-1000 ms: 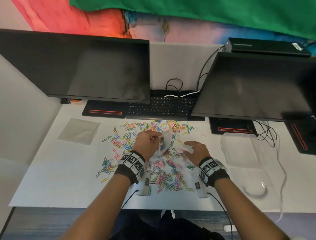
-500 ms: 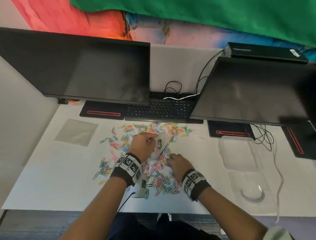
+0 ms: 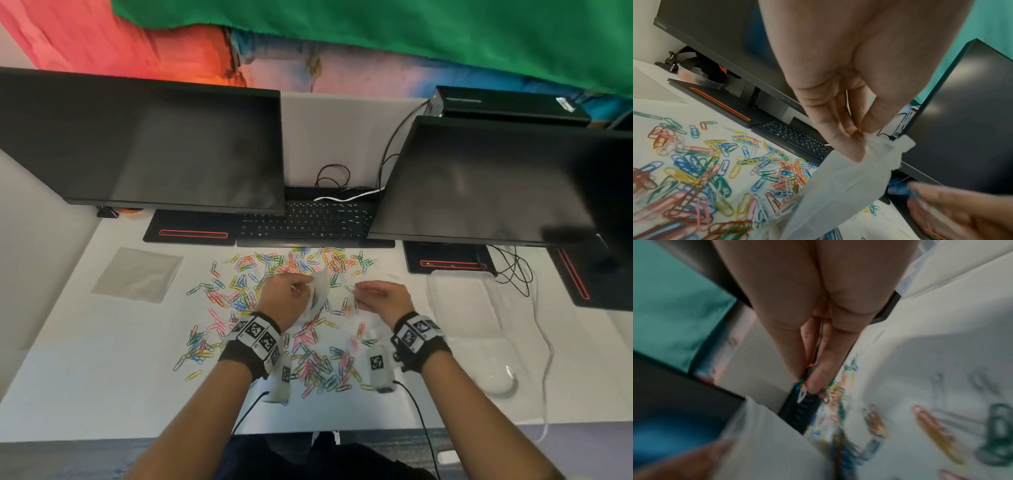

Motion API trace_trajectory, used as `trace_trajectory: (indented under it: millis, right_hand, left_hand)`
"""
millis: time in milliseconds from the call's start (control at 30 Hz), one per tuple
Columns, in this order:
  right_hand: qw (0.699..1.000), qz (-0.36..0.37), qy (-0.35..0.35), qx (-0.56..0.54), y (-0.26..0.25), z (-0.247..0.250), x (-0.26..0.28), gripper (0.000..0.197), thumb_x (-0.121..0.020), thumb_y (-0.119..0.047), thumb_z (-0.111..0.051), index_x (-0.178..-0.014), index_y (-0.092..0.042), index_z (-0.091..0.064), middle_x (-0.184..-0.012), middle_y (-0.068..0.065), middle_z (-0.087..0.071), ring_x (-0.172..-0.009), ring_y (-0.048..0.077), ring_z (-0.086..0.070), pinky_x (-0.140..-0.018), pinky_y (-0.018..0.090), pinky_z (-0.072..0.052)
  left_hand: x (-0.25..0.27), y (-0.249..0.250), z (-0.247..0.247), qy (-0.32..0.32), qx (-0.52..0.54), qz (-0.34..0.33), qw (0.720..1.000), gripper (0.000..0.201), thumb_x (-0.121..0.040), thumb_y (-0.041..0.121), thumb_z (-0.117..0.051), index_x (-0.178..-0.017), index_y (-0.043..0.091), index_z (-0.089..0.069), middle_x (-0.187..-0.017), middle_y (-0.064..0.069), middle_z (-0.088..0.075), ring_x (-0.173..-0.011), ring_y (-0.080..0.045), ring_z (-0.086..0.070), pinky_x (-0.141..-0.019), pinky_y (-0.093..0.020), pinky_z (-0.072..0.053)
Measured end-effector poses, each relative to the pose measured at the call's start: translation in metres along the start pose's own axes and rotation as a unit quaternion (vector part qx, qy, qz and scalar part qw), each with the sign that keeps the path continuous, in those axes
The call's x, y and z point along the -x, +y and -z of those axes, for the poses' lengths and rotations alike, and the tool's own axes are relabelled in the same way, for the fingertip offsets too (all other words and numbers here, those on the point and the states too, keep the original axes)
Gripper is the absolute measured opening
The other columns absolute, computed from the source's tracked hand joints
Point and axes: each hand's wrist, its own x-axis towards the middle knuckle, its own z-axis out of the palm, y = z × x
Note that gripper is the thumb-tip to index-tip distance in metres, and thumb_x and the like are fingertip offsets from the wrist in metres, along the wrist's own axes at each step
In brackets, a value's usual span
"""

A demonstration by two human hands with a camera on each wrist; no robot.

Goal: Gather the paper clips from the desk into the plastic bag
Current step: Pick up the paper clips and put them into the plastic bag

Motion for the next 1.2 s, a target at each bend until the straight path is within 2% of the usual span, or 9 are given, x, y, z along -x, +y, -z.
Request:
trace_trajectory:
  millis: [167,267,467,633,767,833,933,1133,1200]
  right_hand:
    - [0.994,0.031,-0.073,-0.075,-0.028,-0.007,0.021,0.027,-0.08,-0.001,-0.072,-0.107,-0.004,-0.07,-0.097,0.013,-0.075,-0.089,0.023,-0.072,-0.08,0.029,-0.059]
    - [0.997,0.042,-0.058,-0.006,-0.019,-0.023,0.022,0.023,-0.078,-0.002,-0.076,-0.101,-0.005,-0.073,-0.091,0.013,-0.075,-0.082,0.025,-0.072,-0.077,0.03,-0.059]
    - [0.968,0.118,0.029,0.221,-0.005,-0.058,0.024,0.017,-0.079,-0.013,-0.076,-0.096,-0.014,-0.076,-0.081,-0.006,-0.07,-0.071,0.004,-0.065,-0.063,0.001,-0.046]
    - [0.991,-0.008,0.007,0.136,-0.009,-0.059,0.022,0.012,-0.074,-0.002,-0.07,-0.074,-0.012,-0.076,-0.059,0.003,-0.066,-0.052,0.012,-0.057,-0.054,0.02,-0.053]
    - [0.981,0.026,-0.001,0.194,-0.007,-0.061,0.024,0.029,-0.076,-0.005,-0.064,-0.061,-0.027,-0.075,-0.058,-0.005,-0.066,-0.059,0.01,-0.058,-0.063,0.026,-0.054]
    - [0.982,0.011,0.001,0.186,-0.006,-0.063,0.023,0.023,-0.075,-0.004,-0.064,-0.063,-0.02,-0.076,-0.056,0.001,-0.064,-0.055,0.014,-0.055,-0.059,0.029,-0.052]
    - [0.98,0.003,0.017,0.197,-0.004,-0.063,0.023,0.013,-0.078,-0.002,-0.063,-0.07,-0.002,-0.074,-0.059,0.009,-0.062,-0.051,0.016,-0.05,-0.052,0.019,-0.047]
    - [0.961,0.091,0.026,0.259,-0.008,-0.066,0.024,0.018,-0.086,-0.007,-0.063,-0.073,-0.005,-0.076,-0.049,0.0,-0.061,-0.039,0.0,-0.051,-0.049,0.009,-0.043]
    - [0.946,0.111,0.02,0.303,-0.011,-0.068,0.024,0.018,-0.089,-0.011,-0.062,-0.081,-0.006,-0.077,-0.063,0.004,-0.068,-0.049,0.003,-0.054,-0.055,0.01,-0.04]
  left_hand:
    - [0.0,0.006,-0.013,-0.016,-0.005,-0.003,1.0,0.026,-0.091,0.009,-0.058,-0.11,0.011,-0.075,-0.097,-0.004,-0.076,-0.074,-0.013,-0.065,-0.082,-0.031,-0.059]
    - [0.0,0.005,-0.02,-0.032,0.006,0.003,0.999,0.024,-0.09,0.01,-0.06,-0.107,0.012,-0.076,-0.093,-0.004,-0.076,-0.066,-0.017,-0.071,-0.071,-0.035,-0.062]
    - [0.005,0.011,-0.028,-0.03,0.013,0.006,0.999,0.026,-0.091,0.001,-0.056,-0.105,0.008,-0.076,-0.077,-0.007,-0.074,-0.062,-0.02,-0.069,-0.07,-0.031,-0.061]
    - [0.005,0.01,-0.024,-0.034,0.01,-0.012,0.999,0.02,-0.09,0.006,-0.062,-0.103,0.01,-0.077,-0.084,-0.004,-0.075,-0.067,-0.014,-0.067,-0.073,-0.028,-0.058]
    - [0.007,0.008,-0.026,-0.053,0.013,-0.03,0.998,0.02,-0.09,0.011,-0.066,-0.103,0.018,-0.078,-0.084,0.0,-0.076,-0.067,-0.014,-0.067,-0.07,-0.029,-0.058]
    - [0.007,0.007,-0.024,-0.057,0.021,-0.029,0.998,0.02,-0.089,0.009,-0.066,-0.103,0.019,-0.078,-0.087,0.001,-0.076,-0.07,-0.015,-0.068,-0.071,-0.031,-0.059]
    - [0.008,0.007,-0.02,-0.068,0.034,-0.026,0.997,0.02,-0.089,0.007,-0.066,-0.103,0.015,-0.077,-0.084,0.003,-0.075,-0.072,-0.015,-0.07,-0.074,-0.033,-0.061]
    - [0.009,0.008,-0.017,-0.054,0.042,-0.037,0.997,0.019,-0.09,0.007,-0.066,-0.105,0.013,-0.076,-0.093,-0.002,-0.077,-0.075,-0.013,-0.07,-0.078,-0.031,-0.06]
    - [0.009,0.008,-0.017,-0.053,0.042,-0.034,0.997,0.02,-0.09,0.006,-0.065,-0.105,0.014,-0.077,-0.091,-0.001,-0.077,-0.076,-0.013,-0.07,-0.079,-0.032,-0.06]
